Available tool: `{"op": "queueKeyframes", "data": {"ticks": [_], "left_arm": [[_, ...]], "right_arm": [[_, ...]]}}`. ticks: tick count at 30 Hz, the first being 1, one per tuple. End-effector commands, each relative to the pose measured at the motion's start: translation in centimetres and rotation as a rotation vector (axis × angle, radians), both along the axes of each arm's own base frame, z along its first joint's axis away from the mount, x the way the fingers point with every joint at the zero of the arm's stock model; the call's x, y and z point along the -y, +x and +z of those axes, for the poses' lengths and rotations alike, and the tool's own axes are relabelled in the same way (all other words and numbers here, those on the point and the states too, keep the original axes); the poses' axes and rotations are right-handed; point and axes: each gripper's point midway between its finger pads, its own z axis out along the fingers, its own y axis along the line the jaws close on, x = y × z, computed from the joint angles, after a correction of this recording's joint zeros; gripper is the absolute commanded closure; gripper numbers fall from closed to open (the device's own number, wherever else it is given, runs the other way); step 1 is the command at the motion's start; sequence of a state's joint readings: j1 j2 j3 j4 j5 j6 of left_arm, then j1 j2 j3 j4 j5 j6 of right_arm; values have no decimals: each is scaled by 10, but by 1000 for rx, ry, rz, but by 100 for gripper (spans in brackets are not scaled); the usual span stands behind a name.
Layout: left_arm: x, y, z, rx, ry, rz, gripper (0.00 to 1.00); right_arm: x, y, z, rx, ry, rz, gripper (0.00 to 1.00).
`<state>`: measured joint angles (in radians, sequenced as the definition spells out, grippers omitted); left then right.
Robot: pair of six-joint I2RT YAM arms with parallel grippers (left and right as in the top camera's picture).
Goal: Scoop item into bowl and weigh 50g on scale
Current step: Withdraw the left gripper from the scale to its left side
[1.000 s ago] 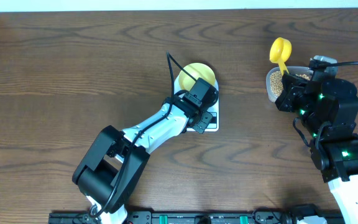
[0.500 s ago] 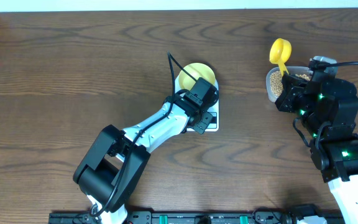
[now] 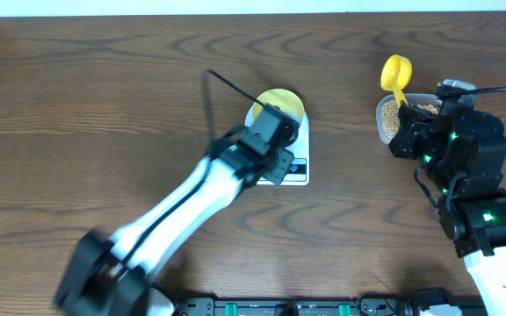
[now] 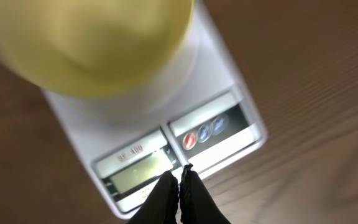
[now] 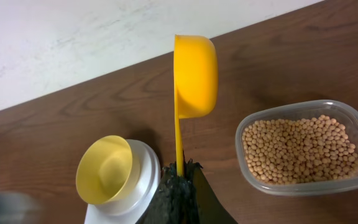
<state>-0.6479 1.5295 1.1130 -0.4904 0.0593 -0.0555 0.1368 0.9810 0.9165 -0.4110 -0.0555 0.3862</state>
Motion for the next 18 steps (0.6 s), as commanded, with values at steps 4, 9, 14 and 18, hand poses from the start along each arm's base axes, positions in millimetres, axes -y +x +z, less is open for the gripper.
{"op": "queueKeyframes", "data": {"ticks": [4,9,14,18], "left_arm": [[-36,9,92,245,-84,132,92],[-108,25,124,393,33,372,75],[-154,30,122,396,122,507,65],[-162,30,120,371,78,590,52]], "right_arm": [[4,2,8,17,1,-26,99],[6,2,7,14,-4,-34,99],[6,0,-9,-49,-13,-34,99],[6,-2,-27,-123,-24,-33,99]]}}
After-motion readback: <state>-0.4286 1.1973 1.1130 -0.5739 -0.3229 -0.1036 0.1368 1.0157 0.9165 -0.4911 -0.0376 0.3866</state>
